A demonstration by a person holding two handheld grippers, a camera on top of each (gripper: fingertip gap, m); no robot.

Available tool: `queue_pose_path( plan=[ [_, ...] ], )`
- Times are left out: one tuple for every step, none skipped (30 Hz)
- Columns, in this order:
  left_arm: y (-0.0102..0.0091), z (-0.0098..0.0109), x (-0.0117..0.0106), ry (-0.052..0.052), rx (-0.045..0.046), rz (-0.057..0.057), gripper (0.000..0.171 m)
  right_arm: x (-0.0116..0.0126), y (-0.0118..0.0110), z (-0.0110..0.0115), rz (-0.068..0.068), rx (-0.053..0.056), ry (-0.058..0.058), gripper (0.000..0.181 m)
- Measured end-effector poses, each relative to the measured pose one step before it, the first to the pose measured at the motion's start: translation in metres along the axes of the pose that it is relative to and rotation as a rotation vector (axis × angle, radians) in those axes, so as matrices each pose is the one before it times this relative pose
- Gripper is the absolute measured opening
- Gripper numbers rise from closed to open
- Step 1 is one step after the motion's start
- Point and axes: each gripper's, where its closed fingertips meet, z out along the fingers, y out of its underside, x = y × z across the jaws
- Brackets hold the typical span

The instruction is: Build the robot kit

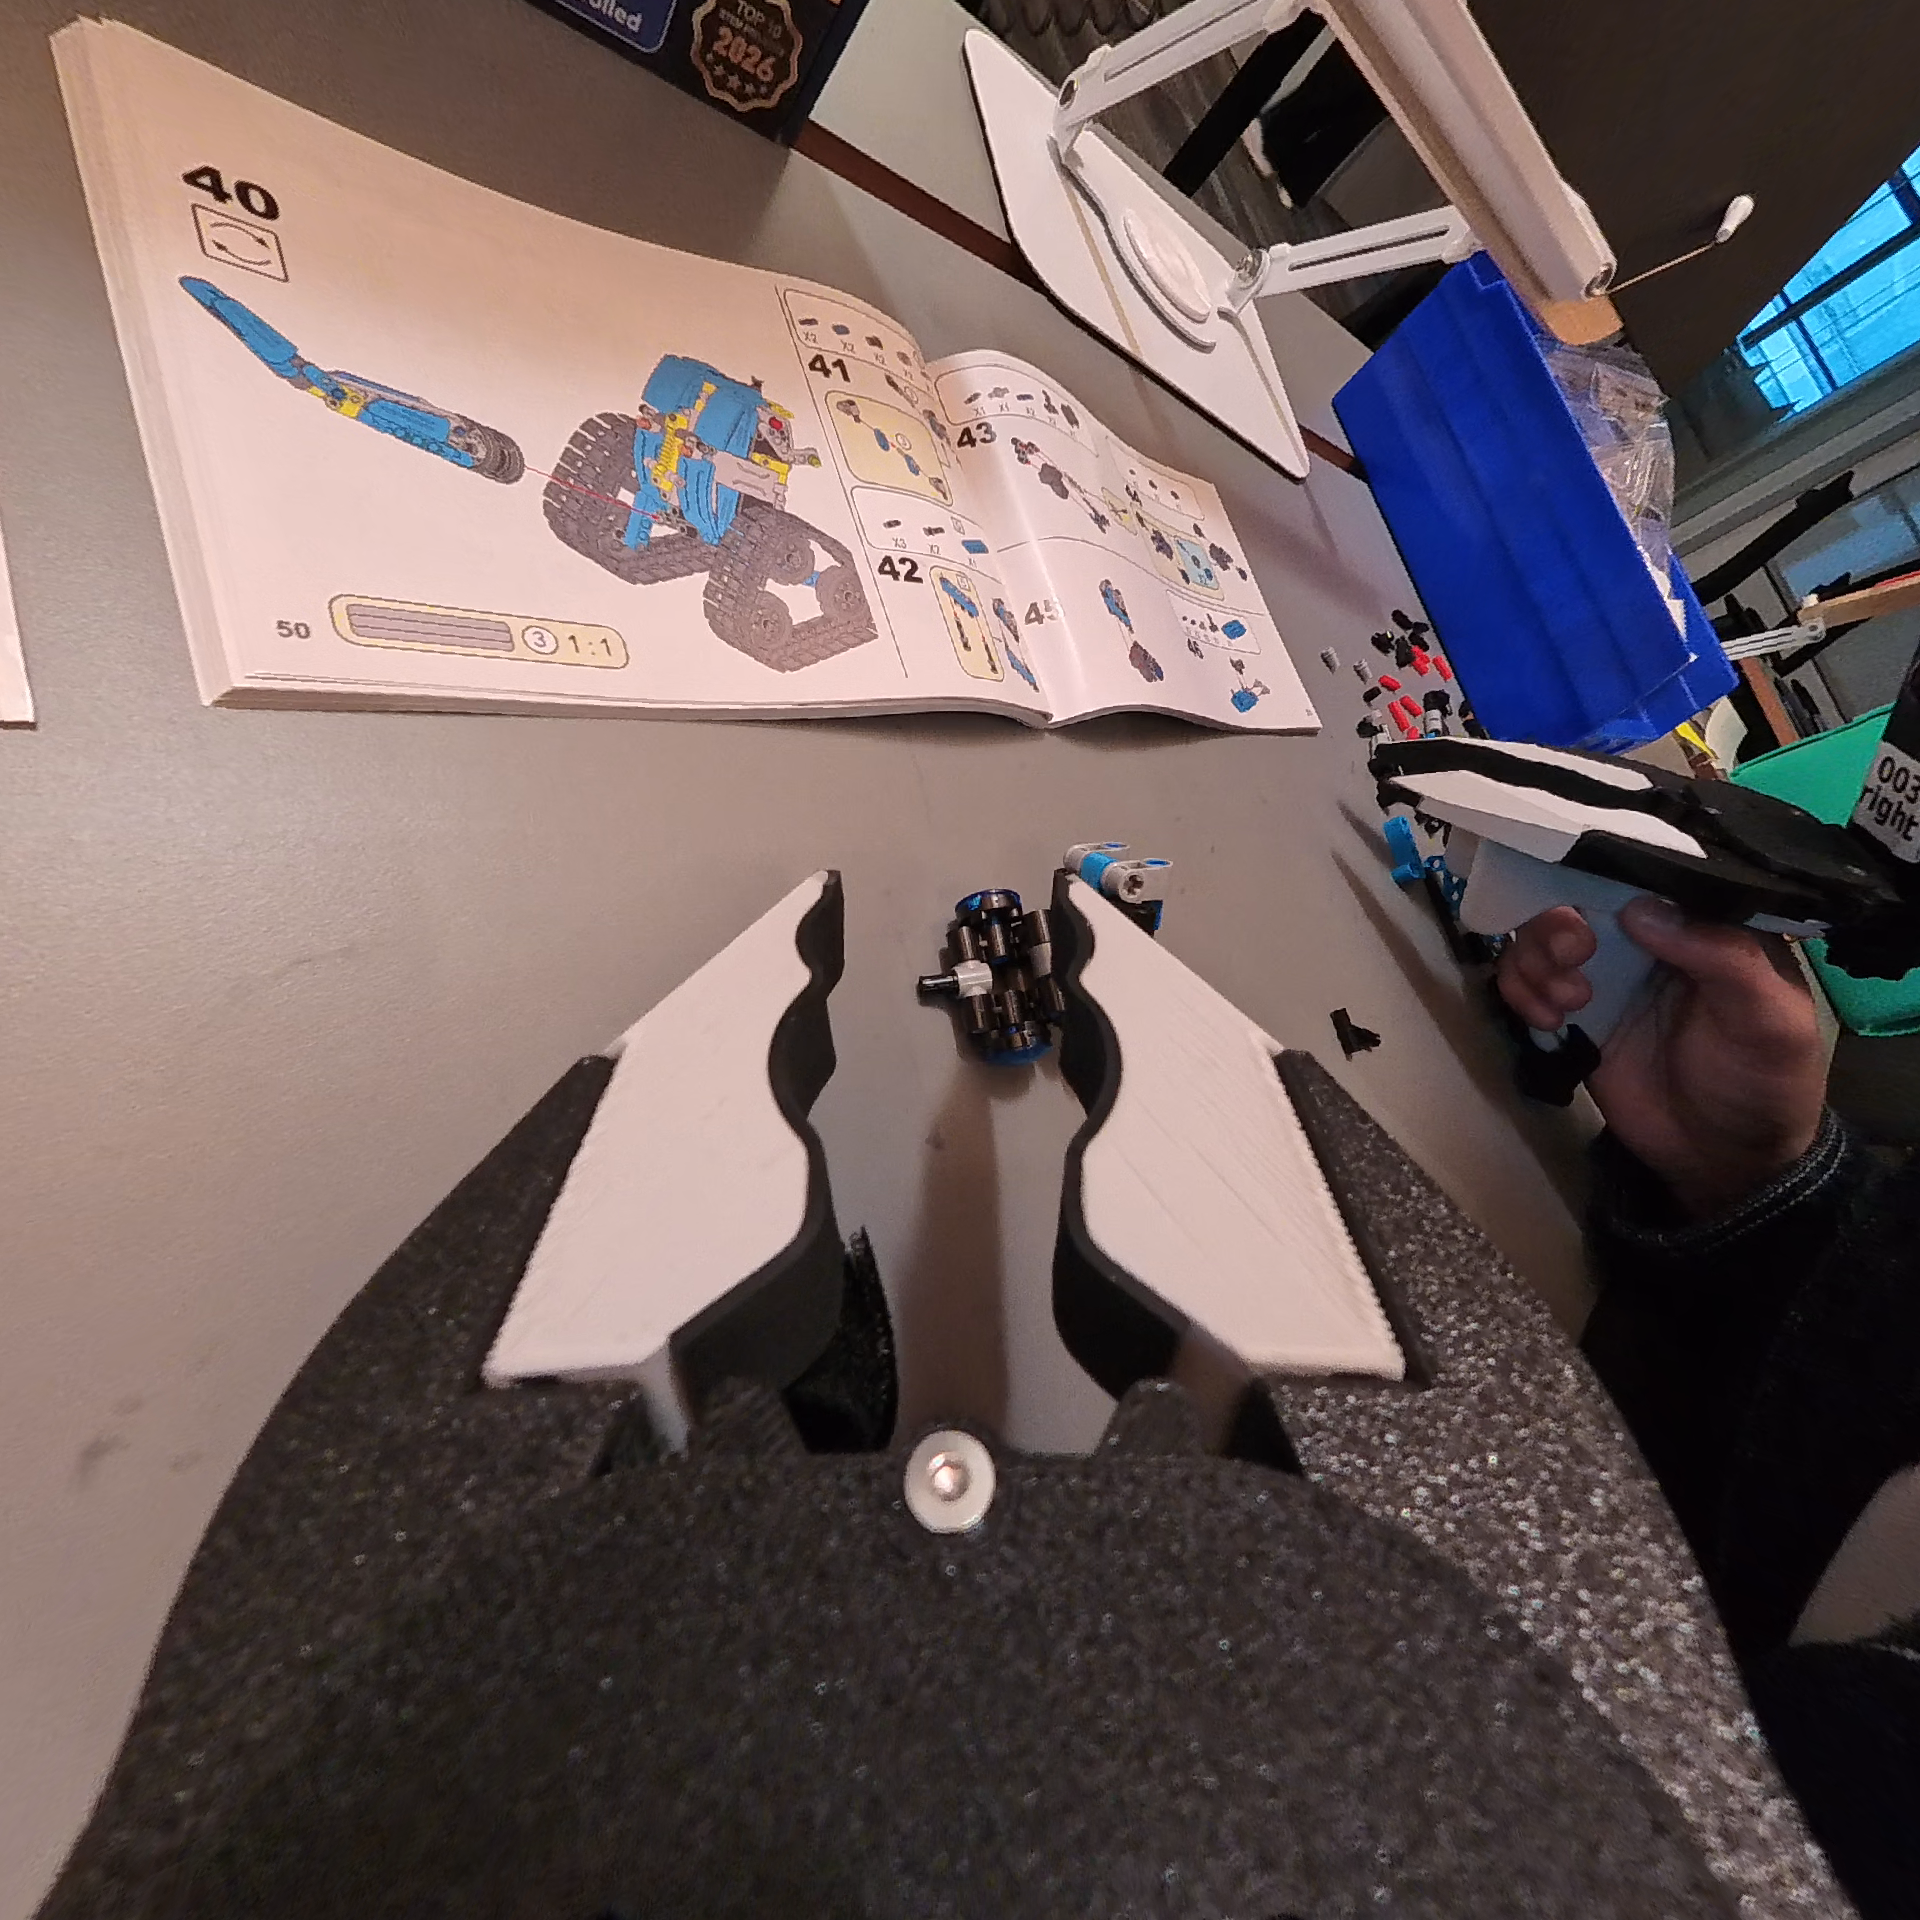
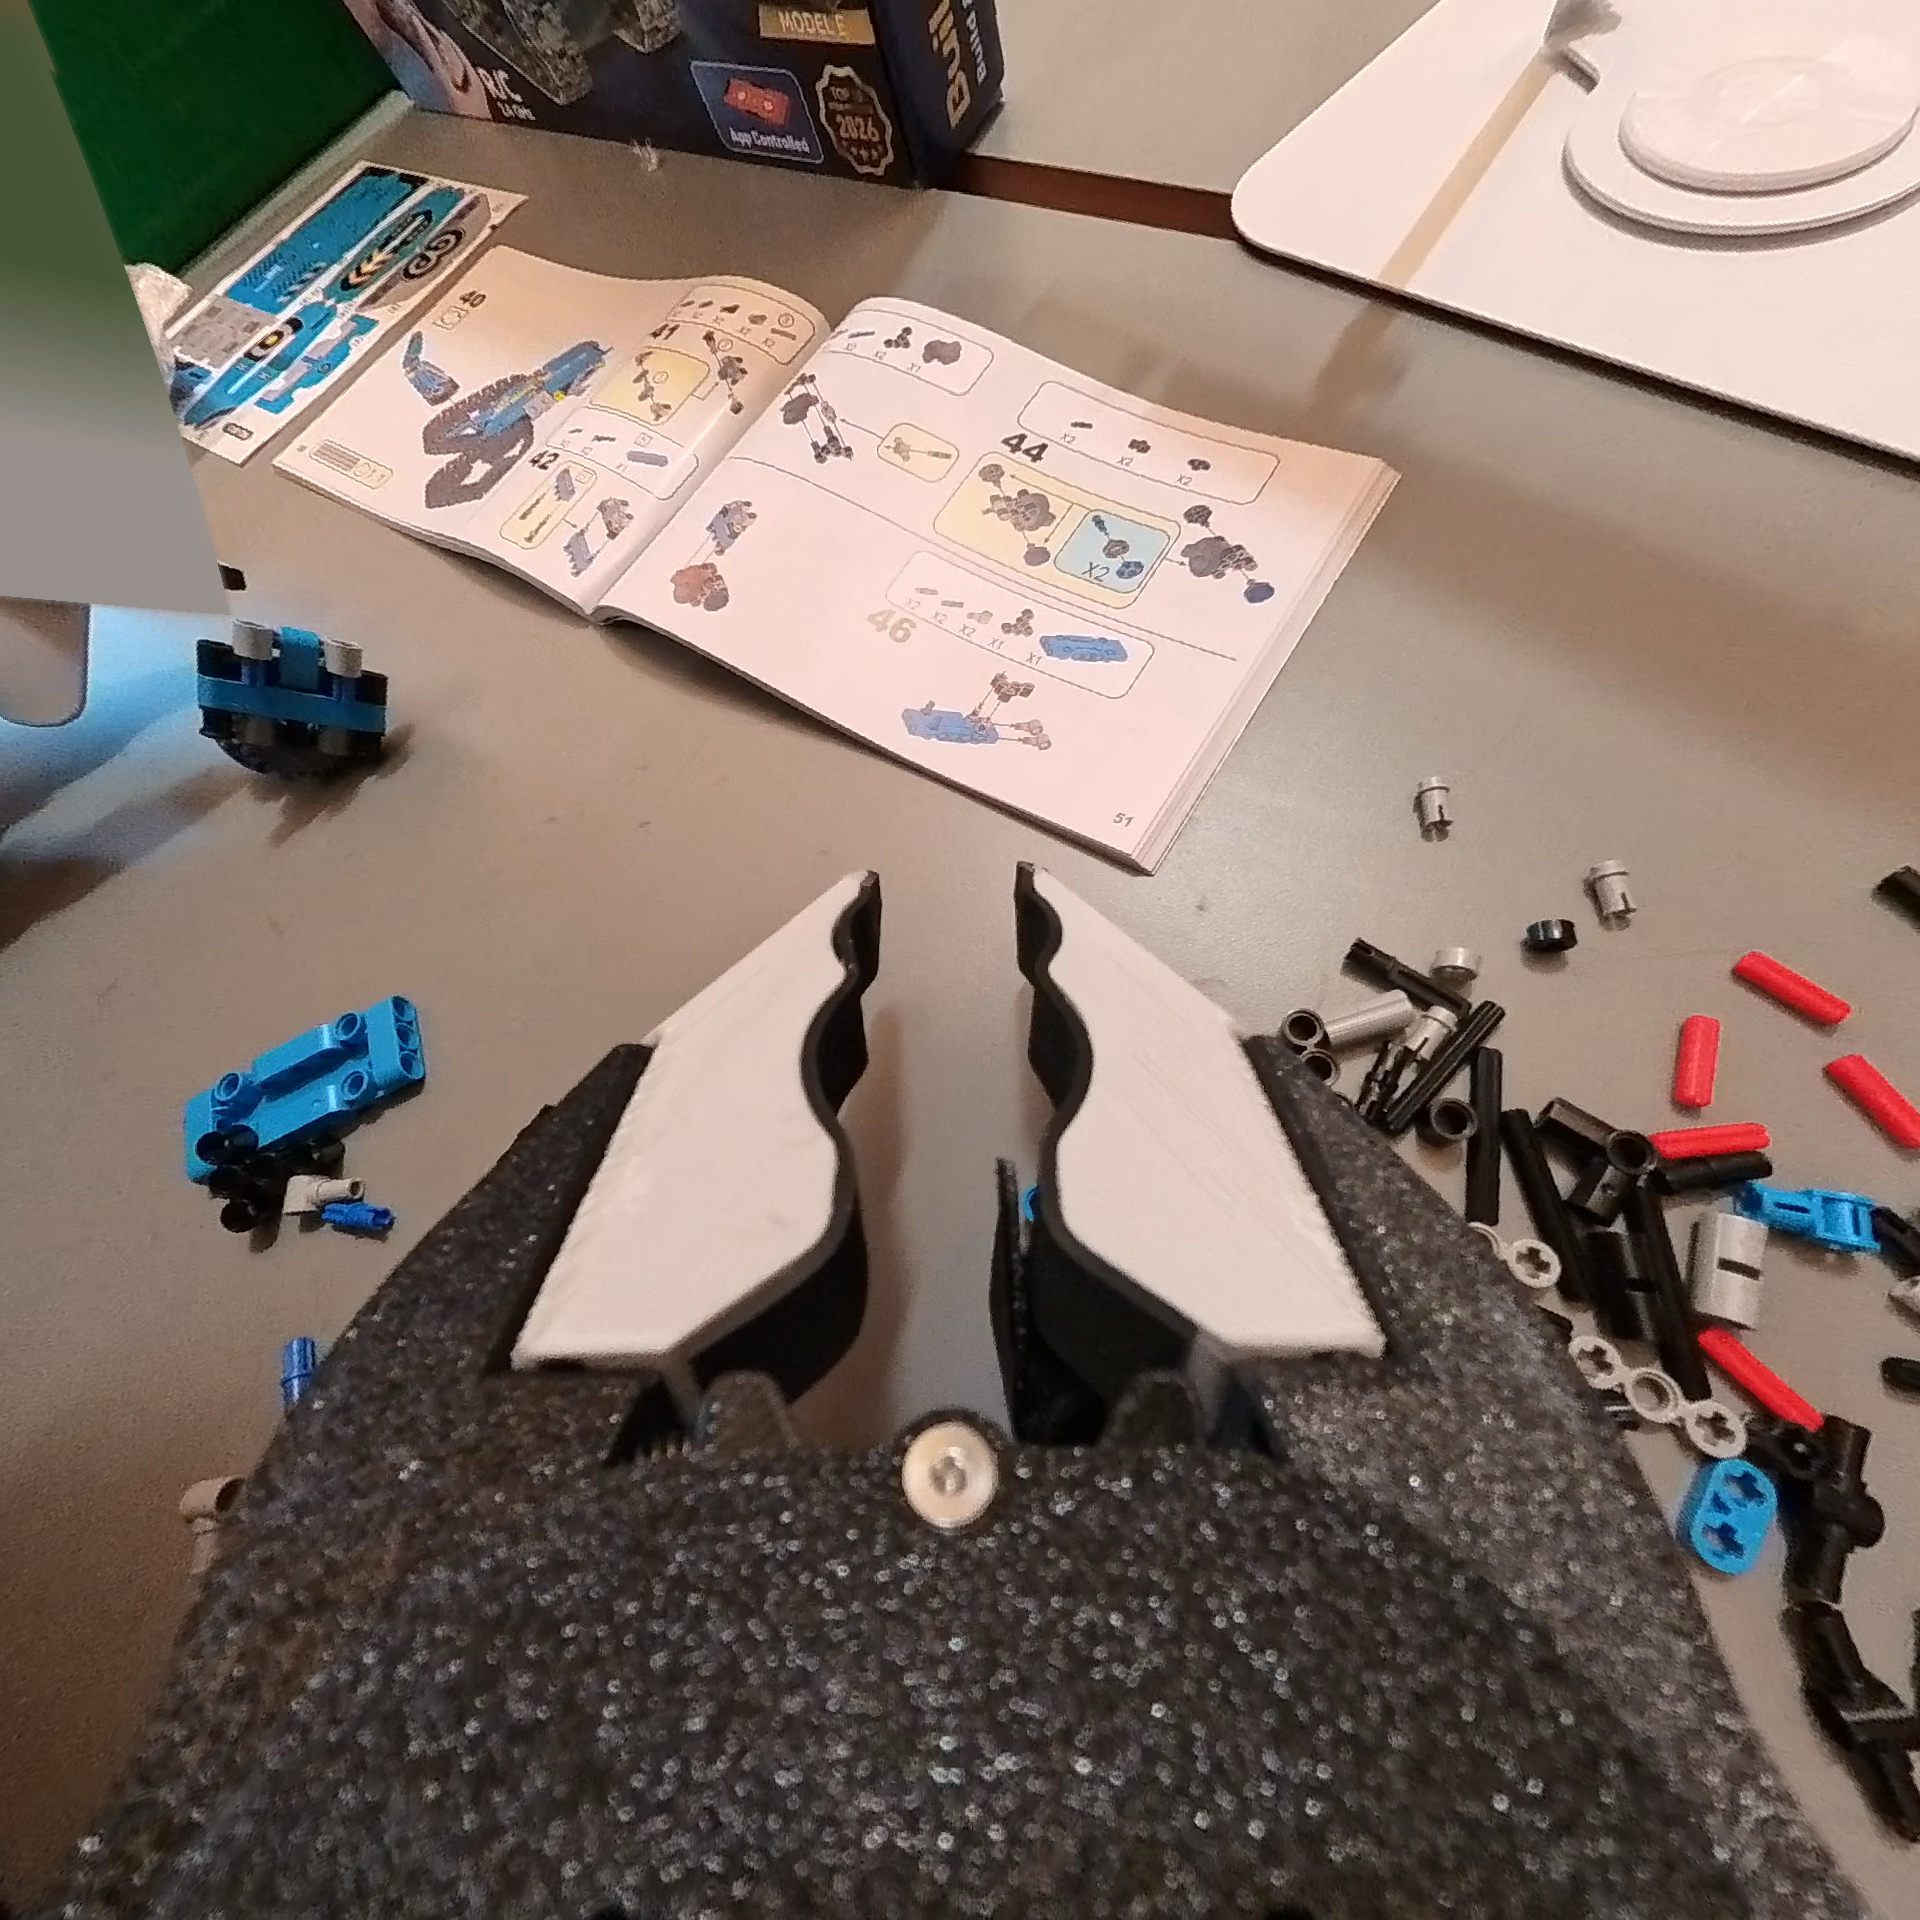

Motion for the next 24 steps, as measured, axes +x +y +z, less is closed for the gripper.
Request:
queue_pose_path(
  plan=[
    [0.00010,-0.00008,-0.00003,0.0004,-0.00034,-0.0010,0.040,-0.00009,0.00037,0.00001,0.0018,-0.0020,-0.0013,0.026],
    [-0.00032,-0.00011,-0.00012,-0.0009,0.00119,0.0002,0.040,-0.00006,-0.00022,-0.00005,0.0019,0.0008,-0.0009,0.026],
    [-0.00022,-0.00008,-0.00006,0.0000,0.00094,0.0004,0.040,-0.00004,-0.00021,-0.00005,0.0001,0.0013,-0.0004,0.026],
    [0.00005,0.00004,0.00007,0.0003,-0.00068,-0.0001,0.040,0.00023,0.00000,0.00000,-0.0006,0.0000,0.0013,0.025],
    [0.00022,0.00008,-0.00017,-0.0012,-0.00100,0.0006,0.040,-0.00010,0.00018,0.00012,-0.0007,-0.0012,-0.0001,0.025],
    [0.00018,0.00010,0.00003,0.0000,-0.00070,0.0001,0.040,-0.00015,0.00024,0.00003,-0.0003,-0.0013,-0.0004,0.026],
    [-0.00010,-0.00003,0.00039,0.0019,0.00024,-0.0008,0.040,-0.00008,0.00000,0.00000,-0.0006,0.0002,-0.0002,0.026],
    [-0.00045,-0.00022,0.00015,-0.0001,0.00196,0.0006,0.040,-0.00021,-0.00018,-0.00005,0.0001,0.0000,-0.0002,0.026],
    [-0.00048,-0.00028,-0.00007,-0.0025,0.00202,0.0027,0.040,-0.00018,-0.00028,-0.00011,0.0007,0.0012,-0.0009,0.025],
    [-0.00025,-0.00025,0.00016,-0.0007,0.00055,0.0024,0.040,-0.00084,-0.00002,-0.00009,0.0006,-0.0002,-0.0049,0.026],
    [-0.00035,-0.00027,0.00058,0.0004,0.00114,0.0027,0.040,-0.00223,0.00001,-0.00018,-0.0002,-0.0015,-0.0125,0.026],
    [-0.00037,-0.00034,0.00027,-0.0024,0.00115,0.0054,0.040,-0.00307,-0.00007,-0.00023,-0.0007,-0.0005,-0.0160,0.026],
    [-0.00032,-0.00030,-0.00009,-0.0051,0.00081,0.0085,0.040,-0.00253,0.00009,0.00010,-0.0014,-0.0024,-0.0102,0.026],
    [-0.00026,-0.00032,-0.00017,-0.0071,0.00181,0.0107,0.040,-0.00200,0.00058,0.00034,-0.0047,-0.0047,-0.0066,0.026],
    [-0.00014,-0.00036,0.00038,-0.0053,0.00151,0.0106,0.040,-0.00300,0.00060,0.00038,-0.0080,-0.0034,-0.0115,0.026],
    [-0.00013,-0.00029,0.00191,0.0013,0.00127,0.0106,0.040,-0.00480,0.00016,-0.00001,-0.0094,-0.0005,-0.0202,0.026],
    [-0.00027,-0.00035,0.00334,0.0052,0.00118,0.0133,0.040,-0.00645,-0.00013,0.00026,-0.0109,0.0005,-0.0270,0.026],
    [-0.00030,-0.00030,0.00355,0.0026,0.00102,0.0189,0.040,-0.00852,0.00125,0.00103,-0.0111,-0.0084,-0.0366,0.026],
    [-0.00064,-0.00051,0.00355,-0.0005,0.00142,0.0250,0.040,-0.01132,0.00323,0.00113,-0.0152,-0.0209,-0.0526,0.027],
    [-0.00083,-0.00055,0.00405,-0.0004,0.00224,0.0294,0.040,-0.01353,0.00375,0.00110,-0.0342,-0.0184,-0.0654,0.034],
    [-0.00052,-0.00026,0.00441,0.0010,-0.00040,0.0298,0.040,-0.01199,0.00367,0.00163,-0.0346,-0.0179,-0.0501,0.035],
    [0.00002,-0.00001,0.00515,0.0067,-0.00225,0.0277,0.040,-0.00893,0.00247,0.00179,-0.0261,-0.0169,-0.0291,0.034],
    [0.00043,0.00025,0.00617,0.0129,-0.00107,0.0264,0.040,-0.00565,0.00113,0.00159,-0.0238,-0.0089,-0.0109,0.032],
    [0.00154,0.00102,0.00629,0.0148,-0.00414,0.0240,0.040,-0.00288,0.00153,0.00150,-0.0192,-0.0116,0.0018,0.032]
  ],
)
